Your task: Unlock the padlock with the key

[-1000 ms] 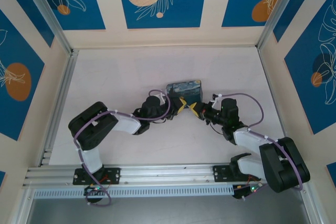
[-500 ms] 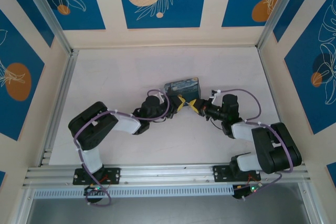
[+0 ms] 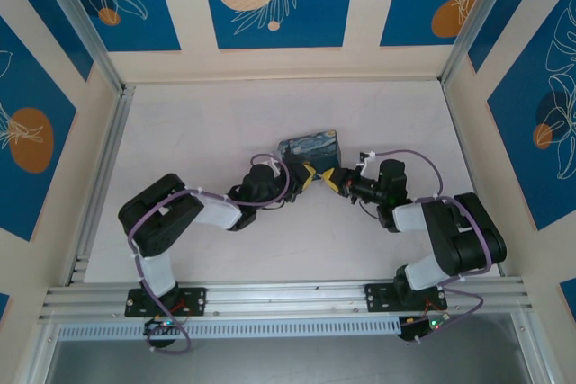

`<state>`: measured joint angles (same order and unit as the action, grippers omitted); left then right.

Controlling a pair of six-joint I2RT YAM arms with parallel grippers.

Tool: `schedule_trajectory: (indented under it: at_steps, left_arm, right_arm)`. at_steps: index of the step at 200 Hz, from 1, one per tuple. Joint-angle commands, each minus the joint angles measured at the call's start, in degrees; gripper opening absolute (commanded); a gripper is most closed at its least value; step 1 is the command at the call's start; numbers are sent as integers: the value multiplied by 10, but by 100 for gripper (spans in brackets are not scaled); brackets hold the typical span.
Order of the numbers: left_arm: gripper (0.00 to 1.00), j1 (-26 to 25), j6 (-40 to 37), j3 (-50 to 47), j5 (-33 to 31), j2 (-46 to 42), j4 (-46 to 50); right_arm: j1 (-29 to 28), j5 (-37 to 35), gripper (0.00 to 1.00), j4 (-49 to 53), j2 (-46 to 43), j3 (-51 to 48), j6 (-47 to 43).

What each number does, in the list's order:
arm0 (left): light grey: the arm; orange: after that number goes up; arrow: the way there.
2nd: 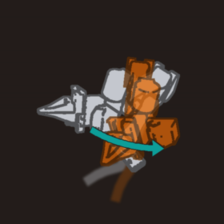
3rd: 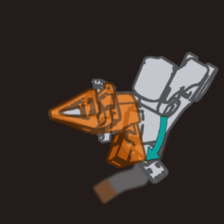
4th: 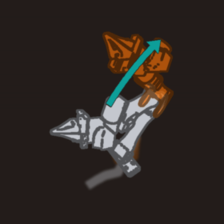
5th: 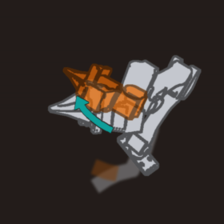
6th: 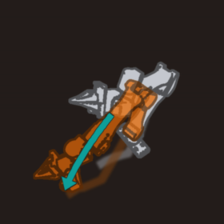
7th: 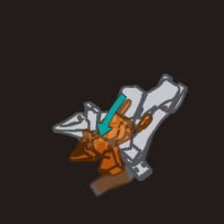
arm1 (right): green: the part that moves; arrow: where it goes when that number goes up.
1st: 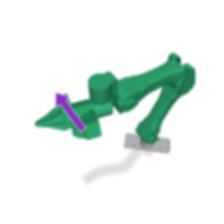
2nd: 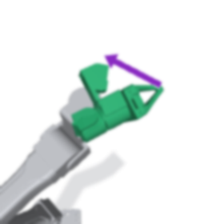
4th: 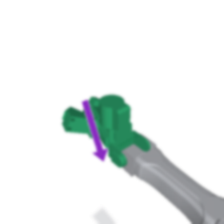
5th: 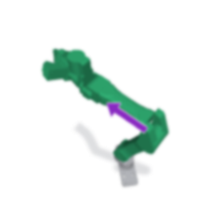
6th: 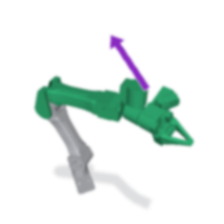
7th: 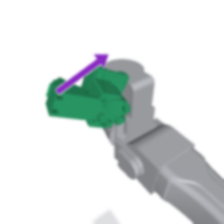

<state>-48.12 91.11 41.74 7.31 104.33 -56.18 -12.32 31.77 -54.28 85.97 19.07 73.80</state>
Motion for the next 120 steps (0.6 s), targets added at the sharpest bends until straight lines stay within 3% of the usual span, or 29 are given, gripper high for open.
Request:
schedule_trajectory:
  at_steps: [1, 120]
  left_arm:
    - [0, -25, 4, 30, 86, -5, -78]
    - [0, -25, -5, 26, 104, -32, -72]
  right_arm:
    - [-6, 38, 0, -27, 23, 26, -22]
    - [27, 104, 0, -89, 103, 50, -36]
